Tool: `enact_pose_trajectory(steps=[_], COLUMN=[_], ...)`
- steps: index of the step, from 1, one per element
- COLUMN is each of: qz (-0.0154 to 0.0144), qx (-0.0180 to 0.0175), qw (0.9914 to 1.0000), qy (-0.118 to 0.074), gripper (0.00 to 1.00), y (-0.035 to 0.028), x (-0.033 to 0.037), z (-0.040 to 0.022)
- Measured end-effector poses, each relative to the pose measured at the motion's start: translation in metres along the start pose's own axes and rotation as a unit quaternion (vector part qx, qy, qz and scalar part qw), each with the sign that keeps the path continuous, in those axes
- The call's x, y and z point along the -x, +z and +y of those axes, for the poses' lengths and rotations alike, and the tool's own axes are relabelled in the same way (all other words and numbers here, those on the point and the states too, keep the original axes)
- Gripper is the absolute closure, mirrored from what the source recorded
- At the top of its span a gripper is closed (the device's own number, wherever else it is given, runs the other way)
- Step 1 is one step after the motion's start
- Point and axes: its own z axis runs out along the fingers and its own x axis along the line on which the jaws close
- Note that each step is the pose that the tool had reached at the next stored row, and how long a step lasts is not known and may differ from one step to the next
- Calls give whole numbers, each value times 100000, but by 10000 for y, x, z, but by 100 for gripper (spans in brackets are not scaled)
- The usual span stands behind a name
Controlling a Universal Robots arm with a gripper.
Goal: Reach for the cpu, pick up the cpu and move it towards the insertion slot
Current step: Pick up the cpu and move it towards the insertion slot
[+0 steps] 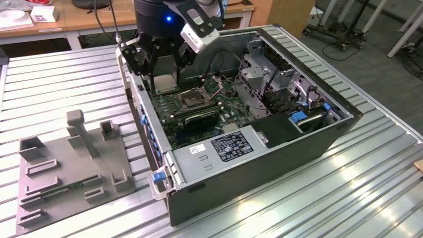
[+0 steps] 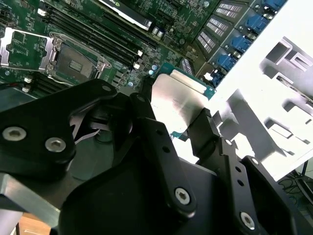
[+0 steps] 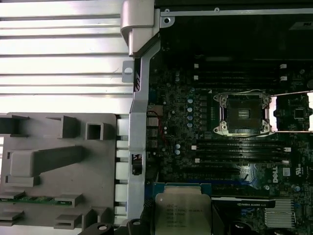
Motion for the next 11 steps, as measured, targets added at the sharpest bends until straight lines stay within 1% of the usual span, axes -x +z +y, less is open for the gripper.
enact_pose_trajectory(steps=[7, 9, 11], qz=[-1, -1, -1], qx=[-1, 1, -1], qw=[100000, 100000, 100000], qy=[1, 1, 1], gripper=[46, 46, 46], y=[0, 1, 1], x=[13, 55, 57], z=[0, 0, 0])
